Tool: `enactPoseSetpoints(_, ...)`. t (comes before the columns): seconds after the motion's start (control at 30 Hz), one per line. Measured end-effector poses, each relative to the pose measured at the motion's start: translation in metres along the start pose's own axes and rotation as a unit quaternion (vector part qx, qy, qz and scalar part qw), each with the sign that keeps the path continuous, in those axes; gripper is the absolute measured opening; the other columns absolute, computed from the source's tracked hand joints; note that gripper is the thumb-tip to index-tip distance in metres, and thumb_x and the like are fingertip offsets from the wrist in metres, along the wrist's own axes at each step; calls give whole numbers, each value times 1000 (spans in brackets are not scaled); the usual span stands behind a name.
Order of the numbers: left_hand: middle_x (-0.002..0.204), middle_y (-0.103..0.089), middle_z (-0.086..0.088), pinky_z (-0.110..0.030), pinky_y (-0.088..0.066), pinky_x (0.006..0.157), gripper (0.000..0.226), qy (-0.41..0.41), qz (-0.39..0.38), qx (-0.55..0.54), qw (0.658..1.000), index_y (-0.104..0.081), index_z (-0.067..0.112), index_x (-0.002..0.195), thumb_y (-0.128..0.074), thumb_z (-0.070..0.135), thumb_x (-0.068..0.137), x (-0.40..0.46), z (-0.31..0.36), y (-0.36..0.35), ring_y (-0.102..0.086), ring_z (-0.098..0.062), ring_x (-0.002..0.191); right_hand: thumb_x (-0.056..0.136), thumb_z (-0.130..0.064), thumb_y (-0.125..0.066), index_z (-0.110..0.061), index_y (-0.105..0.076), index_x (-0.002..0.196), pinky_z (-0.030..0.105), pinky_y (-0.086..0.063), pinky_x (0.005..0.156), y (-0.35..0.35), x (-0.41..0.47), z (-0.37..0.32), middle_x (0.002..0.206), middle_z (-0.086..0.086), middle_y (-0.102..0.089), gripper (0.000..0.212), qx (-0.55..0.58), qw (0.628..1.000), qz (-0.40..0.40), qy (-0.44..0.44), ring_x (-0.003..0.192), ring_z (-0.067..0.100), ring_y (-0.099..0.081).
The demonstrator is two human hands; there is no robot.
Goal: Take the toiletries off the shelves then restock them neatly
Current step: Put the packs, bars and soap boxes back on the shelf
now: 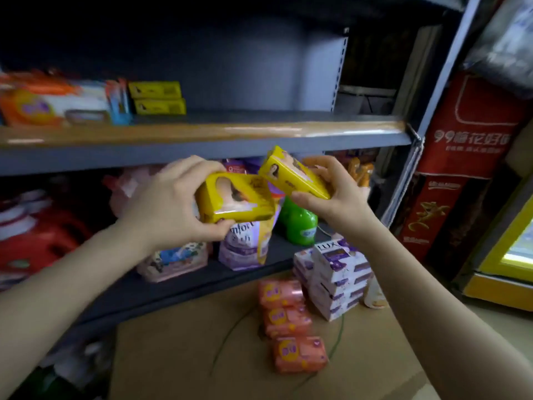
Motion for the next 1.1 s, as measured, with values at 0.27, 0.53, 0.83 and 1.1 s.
enactPoseSetpoints(0.27, 105, -61, -6, -35, -46, 86, 82, 133, 60, 66, 987, -59, 19, 114, -52, 66, 46, 78, -95, 90, -56, -28, 99, 70, -41, -77, -24, -53, 110, 39, -52, 80, -39, 87, -84, 95, -2, -63, 49, -69, 992, 75, 69, 86, 17, -62)
enactPoseSetpoints(0.53, 114, -60, -8, -33, -44, 83, 65, 201, -134, 201, 949, -56, 27, 115, -62, 69, 66, 127, -161, 59, -56, -29, 104, 72, -40, -76, -20, -53, 115, 23, -43, 67, -63, 139, -113, 104, -1, -61, 52, -103, 989, 77, 71, 88, 14, -58)
enactPoseSetpoints(0.83, 139, -42, 3, -35, -41, 98, 70, 56, -192, 265, 943, -37, 30, 138, -41, 70, 80, 111, -152, 68, -37, -19, 127, 70, -38, -78, -17, -44, 125, 31, -43, 83, -116, 195, -116, 116, 5, -57, 67, -213, 973, -11, 92, 105, 22, -53)
enactPoseSetpoints(1.1, 140, -43, 7, -30, -34, 101, 71, 73, -113, 257, 957, -42, 27, 137, -37, 69, 81, 65, -177, 108, -38, -15, 126, 76, -25, -76, -23, -47, 133, 30, -38, 103, -170, 228, -87, 131, -2, -48, 64, -212, 951, -215, 67, 123, 20, -46)
Point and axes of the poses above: each hand's wrist, its own x-axis towards the middle knuckle, its own y-axis out of the back of the hand, z = x × y, the point moved 9 cm from there along x, towards the middle knuckle
